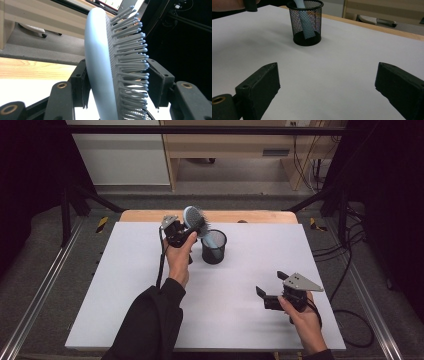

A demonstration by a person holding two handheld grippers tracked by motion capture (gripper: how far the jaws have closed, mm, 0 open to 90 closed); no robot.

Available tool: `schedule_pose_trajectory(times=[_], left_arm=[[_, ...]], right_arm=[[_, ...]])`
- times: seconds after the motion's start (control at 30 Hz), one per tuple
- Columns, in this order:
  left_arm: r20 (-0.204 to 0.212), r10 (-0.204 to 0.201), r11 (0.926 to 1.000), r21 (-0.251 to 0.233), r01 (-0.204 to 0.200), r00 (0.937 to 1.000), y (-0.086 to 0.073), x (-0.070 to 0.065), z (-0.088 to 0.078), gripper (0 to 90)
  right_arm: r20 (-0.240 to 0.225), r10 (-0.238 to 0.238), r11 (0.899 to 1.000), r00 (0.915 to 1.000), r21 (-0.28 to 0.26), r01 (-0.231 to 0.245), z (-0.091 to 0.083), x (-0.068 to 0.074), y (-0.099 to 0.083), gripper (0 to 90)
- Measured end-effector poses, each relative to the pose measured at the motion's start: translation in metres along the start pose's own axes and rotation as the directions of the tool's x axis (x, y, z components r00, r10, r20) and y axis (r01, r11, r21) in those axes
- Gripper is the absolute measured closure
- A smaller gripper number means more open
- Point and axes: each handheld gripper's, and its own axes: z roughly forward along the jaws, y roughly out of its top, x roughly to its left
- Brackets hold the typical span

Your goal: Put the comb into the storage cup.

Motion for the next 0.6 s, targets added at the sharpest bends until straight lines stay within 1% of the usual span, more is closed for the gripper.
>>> schedule_pose_trajectory(times=[0.23, 0.6], left_arm=[[0.000, -0.003, 1.0000, 0.003, 0.003, 1.0000, -0.0009, 0.0005, 0.0003, 42.9], [0.002, -0.004, 1.0000, 0.007, 0.004, 1.0000, -0.0026, 0.0004, 0.0012, 39.9]], right_arm=[[0.001, 0.000, 1.000, 1.0000, 0.000, 0.000, 0.0001, 0.0000, 0.0000, 5.8], [-0.001, 0.000, 1.000, 1.0000, 0.001, 0.000, 0.0001, 0.0000, 0.0000, 5.8]])
